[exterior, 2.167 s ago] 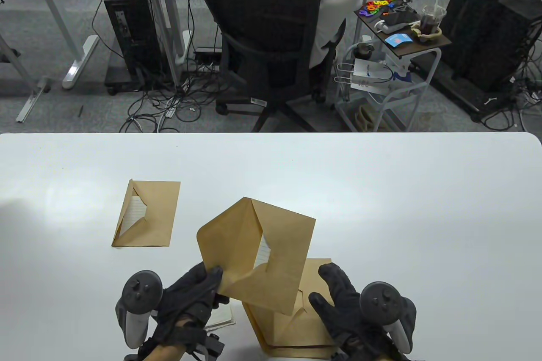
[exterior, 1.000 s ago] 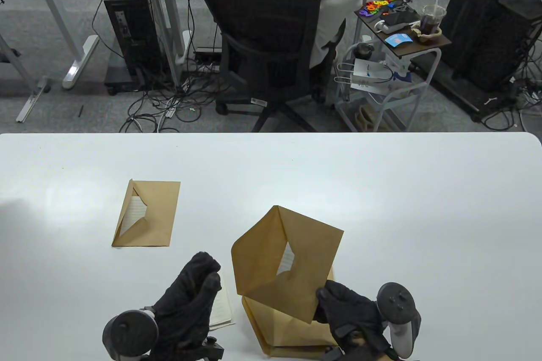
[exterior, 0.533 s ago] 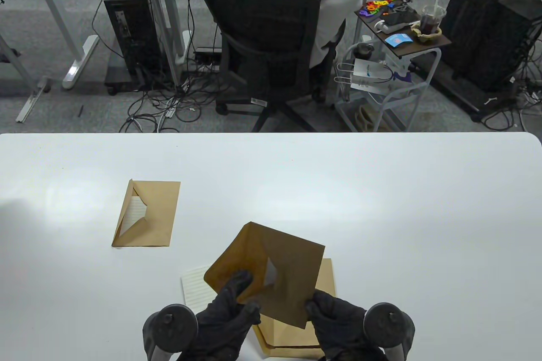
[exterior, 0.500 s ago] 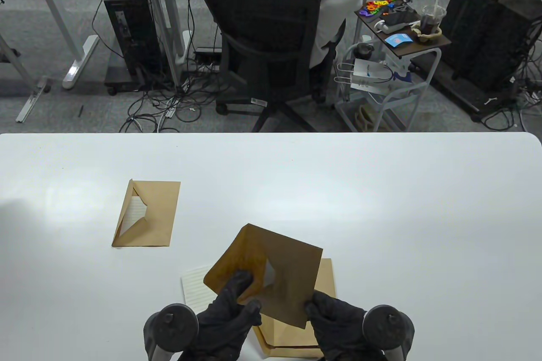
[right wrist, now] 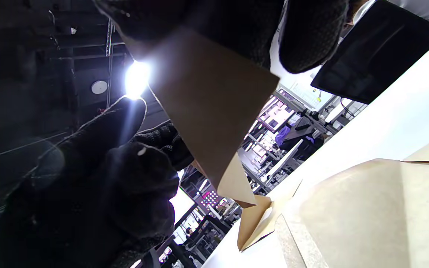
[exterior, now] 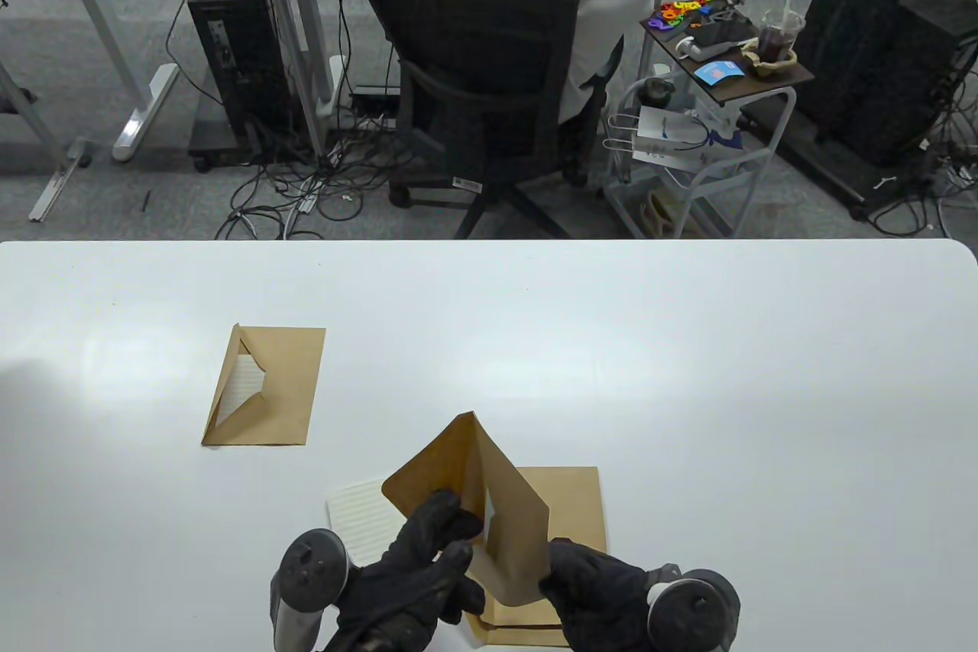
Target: Pull paper from envelopes and stack
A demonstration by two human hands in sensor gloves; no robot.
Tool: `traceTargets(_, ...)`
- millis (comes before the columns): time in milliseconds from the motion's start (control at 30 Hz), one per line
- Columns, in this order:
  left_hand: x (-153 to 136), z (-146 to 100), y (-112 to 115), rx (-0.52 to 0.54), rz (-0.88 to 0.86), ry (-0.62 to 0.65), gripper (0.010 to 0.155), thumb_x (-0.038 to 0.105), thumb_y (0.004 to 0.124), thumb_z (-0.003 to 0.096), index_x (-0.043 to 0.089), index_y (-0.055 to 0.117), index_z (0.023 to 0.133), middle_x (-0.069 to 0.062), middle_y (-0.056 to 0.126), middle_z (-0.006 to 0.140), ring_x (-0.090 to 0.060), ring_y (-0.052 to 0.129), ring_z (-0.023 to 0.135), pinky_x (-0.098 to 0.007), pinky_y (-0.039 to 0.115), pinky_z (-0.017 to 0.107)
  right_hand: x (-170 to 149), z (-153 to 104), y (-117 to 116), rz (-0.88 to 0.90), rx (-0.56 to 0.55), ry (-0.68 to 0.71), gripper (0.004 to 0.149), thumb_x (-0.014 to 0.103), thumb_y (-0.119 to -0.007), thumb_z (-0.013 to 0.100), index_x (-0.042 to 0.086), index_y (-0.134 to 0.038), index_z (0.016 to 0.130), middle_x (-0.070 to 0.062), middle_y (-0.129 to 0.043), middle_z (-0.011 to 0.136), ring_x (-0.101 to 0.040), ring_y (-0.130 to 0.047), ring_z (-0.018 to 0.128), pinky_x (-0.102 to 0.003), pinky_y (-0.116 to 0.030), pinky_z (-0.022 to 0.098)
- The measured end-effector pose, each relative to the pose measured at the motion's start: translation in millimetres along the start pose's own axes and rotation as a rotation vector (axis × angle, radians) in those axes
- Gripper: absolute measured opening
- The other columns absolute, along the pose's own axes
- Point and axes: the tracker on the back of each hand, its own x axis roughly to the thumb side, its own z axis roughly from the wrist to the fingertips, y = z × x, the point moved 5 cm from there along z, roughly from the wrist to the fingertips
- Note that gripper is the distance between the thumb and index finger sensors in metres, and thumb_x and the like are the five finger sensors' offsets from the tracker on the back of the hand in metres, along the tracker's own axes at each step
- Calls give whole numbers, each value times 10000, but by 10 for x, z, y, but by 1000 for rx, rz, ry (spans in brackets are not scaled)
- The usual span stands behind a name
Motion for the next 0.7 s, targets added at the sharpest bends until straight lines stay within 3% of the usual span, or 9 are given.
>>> traceTargets(400,6,4,-116,8,12,11,712,461,820,572,126,516,1123,-56,766,987,-95,1091,422,-325,942,319,7,-14,-2,-23,-4,0,398,326,-742,378,330,-836,765,43,-967,814,-235,-1006,752,-524,-758,640)
traceTargets(567,84,-11,-143,50,163,26,630,437,859,558,146,647,1075,-48,845,912,-90,1096,368,-329,946,281,13,-16,-23,-35,4,2,398,326,-744,379,329,-838,766,40,-966,815,-237,-1004,753,-526,-757,639)
traceTargets(700,84,-2,-146,47,179,10,577,439,879,547,157,733,1029,-45,895,851,-93,1093,319,-337,944,251,22,-18,-34,-45,11,10,398,326,-746,380,328,-839,766,39,-967,816,-240,-1000,756,-528,-755,640)
